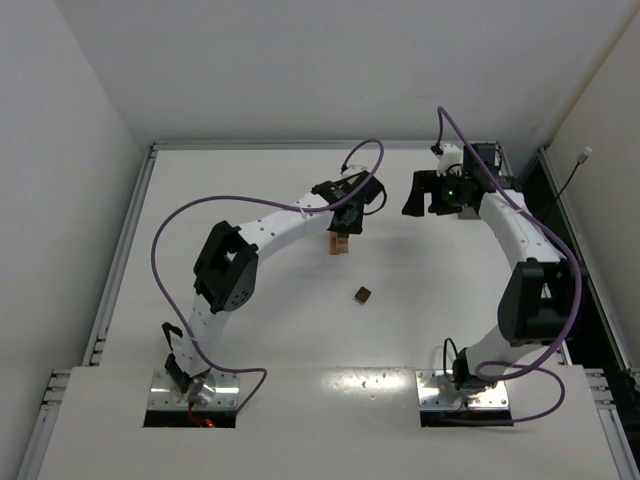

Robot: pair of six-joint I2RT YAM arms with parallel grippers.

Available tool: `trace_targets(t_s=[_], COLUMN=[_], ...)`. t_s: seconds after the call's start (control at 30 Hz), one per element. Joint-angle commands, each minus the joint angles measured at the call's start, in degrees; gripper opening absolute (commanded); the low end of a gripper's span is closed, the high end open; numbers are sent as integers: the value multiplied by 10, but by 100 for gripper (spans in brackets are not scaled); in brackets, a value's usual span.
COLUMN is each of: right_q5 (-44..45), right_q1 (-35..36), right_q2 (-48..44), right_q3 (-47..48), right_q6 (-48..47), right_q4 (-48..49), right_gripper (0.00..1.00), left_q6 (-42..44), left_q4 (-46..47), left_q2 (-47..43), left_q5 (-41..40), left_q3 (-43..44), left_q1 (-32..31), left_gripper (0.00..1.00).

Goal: Build the wood block tower

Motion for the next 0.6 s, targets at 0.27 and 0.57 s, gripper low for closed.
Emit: trace_targets(t_s=[0.27, 0.57], right_q5=[-16, -16], right_q1=[-3, -3], right_q2=[6, 12], right_q3=[23, 23], right_q6=[3, 3], right_q4=[9, 9], right_gripper=[78, 78], left_q6=[10, 15], left_q4=[0, 5], left_q2=[-1, -1], left_q5=[8, 8], left_q3=[-8, -2], left_q1=[13, 13], left_gripper=[49, 70])
